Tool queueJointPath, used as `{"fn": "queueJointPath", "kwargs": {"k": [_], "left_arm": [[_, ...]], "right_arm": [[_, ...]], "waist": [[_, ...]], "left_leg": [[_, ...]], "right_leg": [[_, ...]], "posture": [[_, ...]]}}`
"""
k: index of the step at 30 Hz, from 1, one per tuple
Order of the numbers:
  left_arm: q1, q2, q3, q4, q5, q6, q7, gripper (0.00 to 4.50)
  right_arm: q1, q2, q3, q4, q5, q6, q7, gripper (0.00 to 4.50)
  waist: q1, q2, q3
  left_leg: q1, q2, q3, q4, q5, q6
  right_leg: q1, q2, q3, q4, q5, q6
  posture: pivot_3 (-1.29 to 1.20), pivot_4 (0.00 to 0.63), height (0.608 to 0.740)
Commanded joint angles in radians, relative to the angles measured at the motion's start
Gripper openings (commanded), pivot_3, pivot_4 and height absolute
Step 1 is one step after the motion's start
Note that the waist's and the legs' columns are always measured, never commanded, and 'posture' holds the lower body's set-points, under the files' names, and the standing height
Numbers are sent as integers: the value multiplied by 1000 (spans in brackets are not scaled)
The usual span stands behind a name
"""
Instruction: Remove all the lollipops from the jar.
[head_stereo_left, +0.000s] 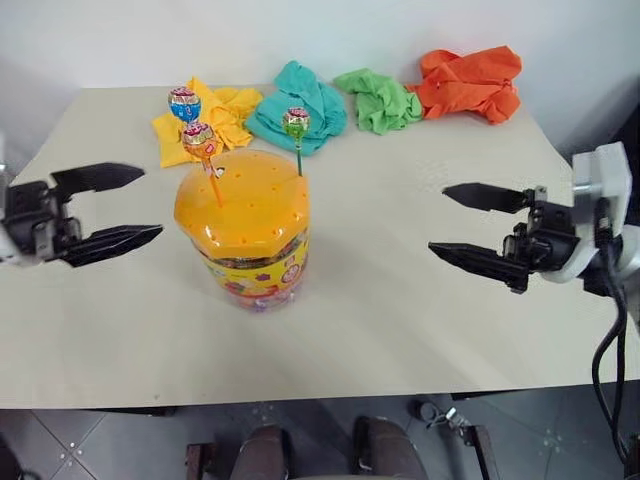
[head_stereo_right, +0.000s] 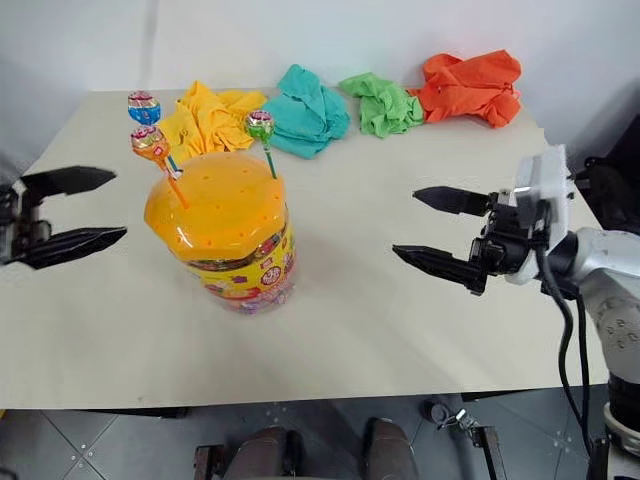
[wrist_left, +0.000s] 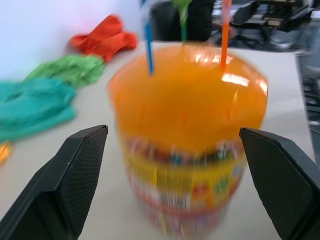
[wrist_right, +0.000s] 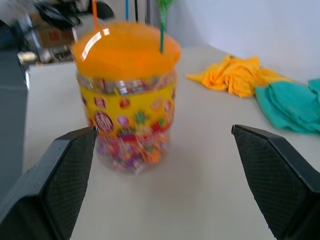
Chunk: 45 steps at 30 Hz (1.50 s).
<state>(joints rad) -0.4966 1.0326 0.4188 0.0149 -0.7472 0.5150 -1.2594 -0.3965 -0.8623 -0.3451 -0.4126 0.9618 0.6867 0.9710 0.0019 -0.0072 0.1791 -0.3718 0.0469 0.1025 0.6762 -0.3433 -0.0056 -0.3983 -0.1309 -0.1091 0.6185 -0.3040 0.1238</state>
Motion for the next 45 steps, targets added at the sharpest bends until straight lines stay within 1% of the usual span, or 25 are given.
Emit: {"fn": "queueJointPath", "kwargs": {"k": [1,3,6,9,12,15,16,20,21,27,31,36,37,39,41,45], "left_arm": [[-167,-44,-107,116,44,-16,-6,4500],[-258,-85,-165,182,68,-23,-28,4500],[-346,-134,-232,265,119,-41,-45,4500],[-426,-194,-268,341,142,-70,-73,4500],[-486,-230,-275,390,155,-79,-81,4500],[-514,-243,-254,428,154,-81,-73,3858],[-516,-239,-254,432,154,-76,-83,3565],[-536,-227,-249,445,148,-72,-135,2258],[-546,-226,-247,447,147,-67,-137,1990],[-597,-231,-242,448,149,-34,-127,32],[-623,-236,-239,407,133,0,-116,32],[-672,-241,-200,382,112,32,-49,32],[-675,-227,-195,378,133,43,2,32],[-671,-180,-204,378,192,124,128,32],[-633,-117,-219,346,232,252,226,32],[-454,-13,-158,197,214,463,333,32]], "right_arm": [[-6,-30,-37,-66,59,27,-18,4487],[12,-23,-38,-82,52,21,-36,4487],[48,-9,-42,-107,40,5,-60,4487],[85,0,-48,-134,36,-9,-83,4487],[107,4,-63,-152,37,-17,-110,4487],[128,5,-75,-164,33,-28,-126,4500],[137,5,-79,-168,34,-31,-130,4500],[165,4,-97,-180,34,-45,-143,4500],[170,2,-101,-180,34,-48,-143,4500],[174,-14,-113,-160,34,-61,-126,4500],[166,-21,-109,-140,21,-67,-108,4500],[160,-27,-98,-126,12,-75,-89,4500],[159,-28,-95,-122,9,-76,-82,4500],[159,-33,-92,-116,8,-72,-69,4500],[164,-39,-94,-112,8,-69,-55,4500],[168,-61,-83,-93,7,-61,-10,4500]], "waist": [[1,0,0],[2,-1,0],[4,-1,0],[10,-1,0],[21,-1,0],[23,-2,1],[22,-2,1],[22,-2,1],[22,-2,1],[23,-2,1],[21,-2,1],[22,-3,2],[22,-3,2],[21,-3,2],[15,-3,2],[2,-3,2]], "left_leg": [[0,0,0,0,0,0],[-1,0,0,2,0,0],[-2,0,1,5,-1,2],[-2,0,1,6,-1,2],[-2,0,1,7,-1,2],[-3,0,1,8,-1,3],[-3,0,1,8,-1,3],[-3,0,1,8,-1,3],[-3,0,1,8,-1,3],[-3,0,0,8,-1,3],[-3,0,1,8,-2,3],[-3,0,0,8,-2,3],[-3,0,0,8,-2,3],[-3,0,0,8,-2,3],[-3,0,0,8,-2,3],[-1,0,0,7,-2,3]], "right_leg": [[0,0,0,0,0,0],[0,1,0,1,0,0],[0,1,0,1,0,0],[0,1,0,1,0,1],[0,1,1,2,1,2],[0,1,1,2,1,2],[0,1,1,2,1,2],[0,1,1,2,1,2],[0,1,1,2,1,2],[0,1,1,2,1,2],[0,1,1,2,1,2],[0,1,1,2,1,2],[0,1,1,2,1,2],[0,1,1,2,1,2],[0,1,2,2,1,2],[0,1,3,2,1,2]], "posture": [[0,150,740],[0,150,740],[0,150,740],[0,150,740],[0,150,740],[0,150,740],[0,150,740],[0,150,740],[0,150,740],[0,150,740],[0,150,740],[0,150,740],[0,150,740],[0,150,740],[0,150,740],[0,150,740]]}}
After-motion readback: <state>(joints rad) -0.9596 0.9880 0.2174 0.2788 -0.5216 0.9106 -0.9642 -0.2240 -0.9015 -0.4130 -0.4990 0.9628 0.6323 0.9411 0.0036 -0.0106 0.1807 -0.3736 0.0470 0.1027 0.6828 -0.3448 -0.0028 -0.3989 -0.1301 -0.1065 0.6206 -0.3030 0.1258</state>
